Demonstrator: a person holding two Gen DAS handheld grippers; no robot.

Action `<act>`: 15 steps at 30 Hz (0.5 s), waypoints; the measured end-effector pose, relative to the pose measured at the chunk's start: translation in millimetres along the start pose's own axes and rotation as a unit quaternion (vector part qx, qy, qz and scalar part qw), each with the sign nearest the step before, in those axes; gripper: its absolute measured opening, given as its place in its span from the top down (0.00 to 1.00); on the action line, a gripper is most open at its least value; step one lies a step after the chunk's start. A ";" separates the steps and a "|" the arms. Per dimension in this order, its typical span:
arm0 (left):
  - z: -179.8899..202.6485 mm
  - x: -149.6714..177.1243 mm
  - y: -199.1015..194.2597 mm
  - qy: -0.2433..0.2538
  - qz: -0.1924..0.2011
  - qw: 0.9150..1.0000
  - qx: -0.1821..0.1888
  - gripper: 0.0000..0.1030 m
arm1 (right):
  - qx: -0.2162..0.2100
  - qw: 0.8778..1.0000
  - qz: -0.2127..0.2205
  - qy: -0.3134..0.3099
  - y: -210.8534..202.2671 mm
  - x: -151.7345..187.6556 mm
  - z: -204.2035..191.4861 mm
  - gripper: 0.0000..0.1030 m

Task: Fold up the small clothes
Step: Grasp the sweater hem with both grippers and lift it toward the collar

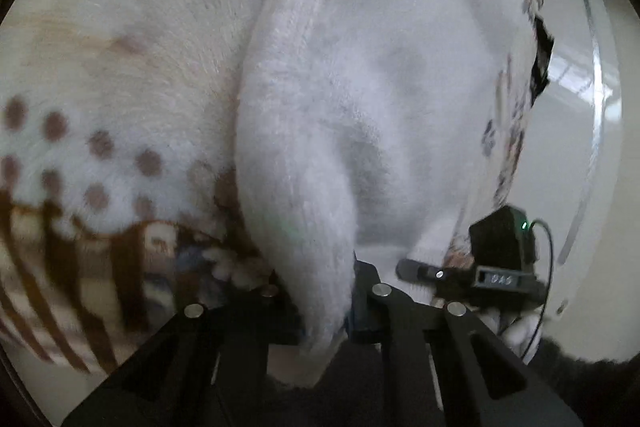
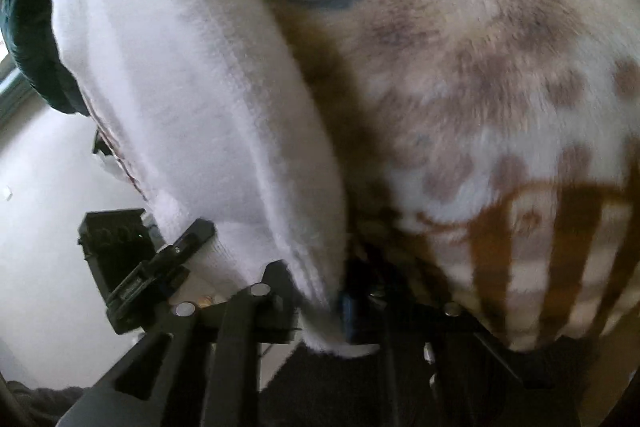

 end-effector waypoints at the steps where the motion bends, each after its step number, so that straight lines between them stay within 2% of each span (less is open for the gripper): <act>1: 6.2 1.0 -10.5 -0.009 0.007 1.000 0.008 0.89 | -0.004 1.000 0.006 -0.002 -3.8 4.1 -5.1 0.88; 4: 20.3 -2.8 -39.9 -0.019 0.029 0.999 0.038 0.89 | -0.028 0.999 0.015 -0.026 -22.8 16.4 -35.3 0.90; 8: 68.4 -34.5 -79.4 0.010 0.074 0.995 0.066 0.89 | -0.070 0.994 0.039 -0.071 -66.2 15.7 -99.6 0.90; 11: 111.4 -89.1 -103.4 0.030 0.125 0.986 0.107 0.89 | -0.099 0.986 0.079 -0.104 -103.4 -5.7 -156.5 0.90; 15: 147.6 -168.8 -123.5 0.054 0.182 0.974 0.126 0.89 | -0.119 0.968 0.154 -0.161 -161.5 -61.9 -251.4 0.90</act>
Point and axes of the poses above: each gripper's, at about its wrist camera, not at the fingertips, and y roughly the way its jaws point, z to its right, x to its underside, the point moved 8 cm from there along y, roughly the way its jaws point, and after that the axes turned 3 degrees about y, right-handed, at the moved point
